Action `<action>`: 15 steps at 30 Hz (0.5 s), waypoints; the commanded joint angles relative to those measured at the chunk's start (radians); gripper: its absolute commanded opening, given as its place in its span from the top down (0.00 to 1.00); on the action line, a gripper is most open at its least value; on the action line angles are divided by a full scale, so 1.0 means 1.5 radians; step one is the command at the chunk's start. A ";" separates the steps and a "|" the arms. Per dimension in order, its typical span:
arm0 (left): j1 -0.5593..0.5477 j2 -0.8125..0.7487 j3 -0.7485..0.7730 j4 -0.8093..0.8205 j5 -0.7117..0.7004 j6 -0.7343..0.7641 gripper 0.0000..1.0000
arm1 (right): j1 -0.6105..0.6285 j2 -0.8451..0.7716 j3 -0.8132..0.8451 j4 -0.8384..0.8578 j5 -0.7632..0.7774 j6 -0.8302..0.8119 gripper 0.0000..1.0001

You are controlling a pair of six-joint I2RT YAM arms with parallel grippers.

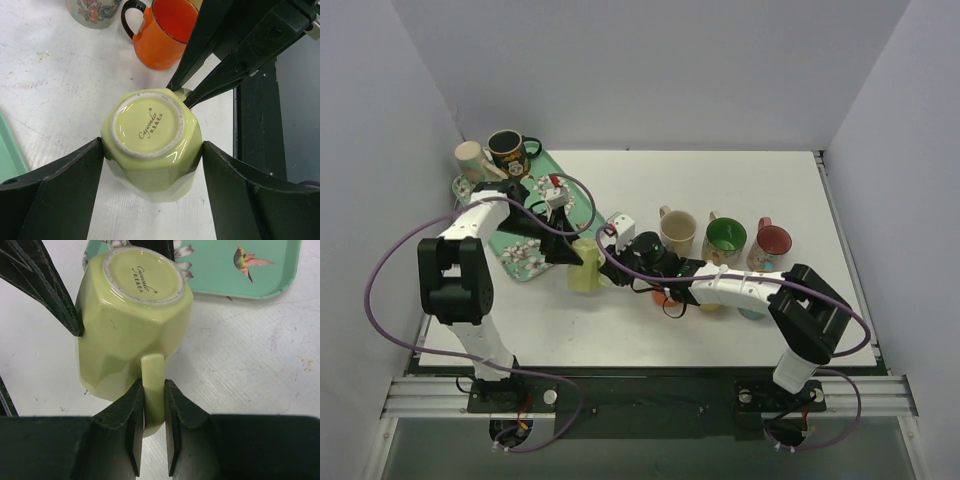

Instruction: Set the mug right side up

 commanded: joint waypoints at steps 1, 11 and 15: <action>0.008 0.011 0.022 -0.010 -0.043 0.067 0.18 | -0.022 0.012 0.016 -0.010 0.042 0.012 1.00; 0.007 0.056 0.028 -0.026 -0.089 0.148 0.10 | -0.021 0.044 0.033 -0.029 0.036 0.001 1.00; 0.008 0.054 0.023 0.014 -0.099 0.127 0.09 | -0.017 0.048 0.035 -0.050 0.035 -0.014 1.00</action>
